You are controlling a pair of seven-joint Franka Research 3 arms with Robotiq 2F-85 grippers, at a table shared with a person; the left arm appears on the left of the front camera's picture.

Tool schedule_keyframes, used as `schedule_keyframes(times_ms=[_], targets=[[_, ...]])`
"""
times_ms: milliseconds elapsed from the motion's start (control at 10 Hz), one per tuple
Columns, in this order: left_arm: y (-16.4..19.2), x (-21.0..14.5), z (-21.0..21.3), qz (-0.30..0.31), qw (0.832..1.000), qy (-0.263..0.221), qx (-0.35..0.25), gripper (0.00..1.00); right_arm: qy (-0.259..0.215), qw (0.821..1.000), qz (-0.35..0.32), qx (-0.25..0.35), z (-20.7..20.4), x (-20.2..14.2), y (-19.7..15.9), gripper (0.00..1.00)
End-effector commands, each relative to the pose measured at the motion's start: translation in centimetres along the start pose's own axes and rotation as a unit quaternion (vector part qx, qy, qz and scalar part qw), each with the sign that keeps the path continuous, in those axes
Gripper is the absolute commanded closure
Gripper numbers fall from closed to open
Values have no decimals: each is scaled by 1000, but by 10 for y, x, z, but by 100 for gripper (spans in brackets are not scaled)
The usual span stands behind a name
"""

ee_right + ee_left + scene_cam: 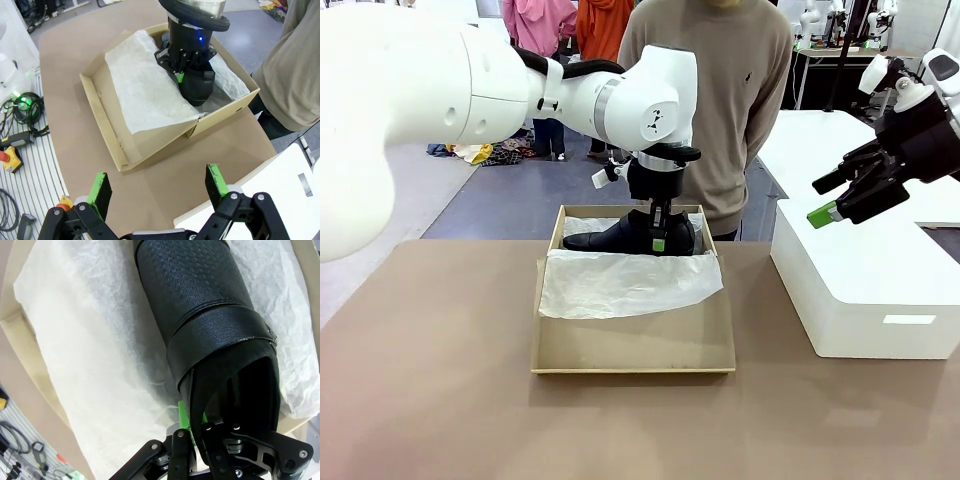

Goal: Pack the shoes into the box.
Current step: Place the other shoe of the Shoes into the Shoes Box.

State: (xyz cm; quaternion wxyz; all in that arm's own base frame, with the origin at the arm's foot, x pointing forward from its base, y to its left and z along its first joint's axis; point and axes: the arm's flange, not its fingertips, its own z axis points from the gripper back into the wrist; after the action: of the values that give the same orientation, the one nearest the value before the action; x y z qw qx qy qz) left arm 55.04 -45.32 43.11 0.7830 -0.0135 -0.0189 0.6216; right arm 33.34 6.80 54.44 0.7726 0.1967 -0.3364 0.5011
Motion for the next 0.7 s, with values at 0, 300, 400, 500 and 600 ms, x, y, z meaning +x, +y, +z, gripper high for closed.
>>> schedule_keyframes(times_ms=[0, 300, 400, 500, 600], targets=[[2, -2, -2, 42, 999, -15, -4, 100, -14, 1000, 2, 7, -1, 1, -2, 0], [-3, -8, -11, 52, 998, -15, -11, 100, -14, 1000, 2, 7, -1, 1, -2, 0], [-5, -10, -13, 55, 998, -20, -10, 100, -14, 1000, 2, 7, -1, 1, -2, 0], [-6, -10, -15, 55, 998, -22, -10, 100, -14, 1000, 2, 7, -1, 1, -2, 0], [-7, -9, -17, 56, 998, -21, -10, 100, -14, 1000, 2, 7, -1, 1, -2, 0]])
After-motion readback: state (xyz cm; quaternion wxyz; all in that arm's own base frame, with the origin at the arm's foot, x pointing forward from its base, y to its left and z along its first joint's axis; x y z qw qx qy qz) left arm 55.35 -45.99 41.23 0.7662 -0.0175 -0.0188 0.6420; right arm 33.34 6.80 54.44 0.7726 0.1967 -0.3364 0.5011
